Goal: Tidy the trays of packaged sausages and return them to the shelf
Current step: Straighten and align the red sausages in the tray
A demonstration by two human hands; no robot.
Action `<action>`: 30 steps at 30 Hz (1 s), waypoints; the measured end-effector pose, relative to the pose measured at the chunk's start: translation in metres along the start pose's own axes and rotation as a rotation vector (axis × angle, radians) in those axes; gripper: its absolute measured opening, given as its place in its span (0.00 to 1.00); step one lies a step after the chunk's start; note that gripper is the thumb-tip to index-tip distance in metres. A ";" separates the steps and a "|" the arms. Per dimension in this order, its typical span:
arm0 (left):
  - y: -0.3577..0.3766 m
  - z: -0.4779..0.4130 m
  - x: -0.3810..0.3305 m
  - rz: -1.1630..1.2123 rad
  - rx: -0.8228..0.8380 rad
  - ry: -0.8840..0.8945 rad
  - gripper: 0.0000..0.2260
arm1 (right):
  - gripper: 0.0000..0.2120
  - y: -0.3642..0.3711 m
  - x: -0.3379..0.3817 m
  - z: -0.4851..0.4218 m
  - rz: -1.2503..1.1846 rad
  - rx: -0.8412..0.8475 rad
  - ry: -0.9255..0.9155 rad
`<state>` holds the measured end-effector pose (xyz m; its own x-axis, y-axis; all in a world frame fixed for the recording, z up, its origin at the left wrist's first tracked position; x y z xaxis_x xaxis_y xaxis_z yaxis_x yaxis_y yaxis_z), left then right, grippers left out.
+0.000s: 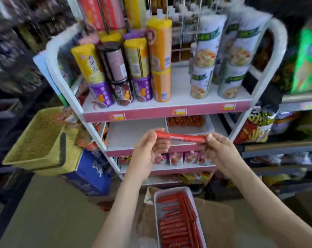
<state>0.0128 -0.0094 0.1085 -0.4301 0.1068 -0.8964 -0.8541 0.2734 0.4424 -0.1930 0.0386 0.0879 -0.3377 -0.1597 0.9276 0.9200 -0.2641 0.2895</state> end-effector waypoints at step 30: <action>0.069 0.016 -0.077 -0.438 -0.070 0.555 0.07 | 0.30 0.075 0.095 0.049 0.643 0.019 -0.760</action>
<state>-0.0086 0.0164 0.2083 -0.1126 -0.5067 -0.8547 -0.9913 0.1161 0.0617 -0.1461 0.0504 0.2095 0.4373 0.3865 0.8120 0.8886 -0.3249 -0.3238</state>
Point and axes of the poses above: each hand's wrist, its own z-axis away from the middle knuckle, its own y-axis out of the palm, x = y × z, the point moved 5 cm from there along -z, towards the middle knuckle, and after that the axes turned 5 degrees about y, right-handed, at the moved point
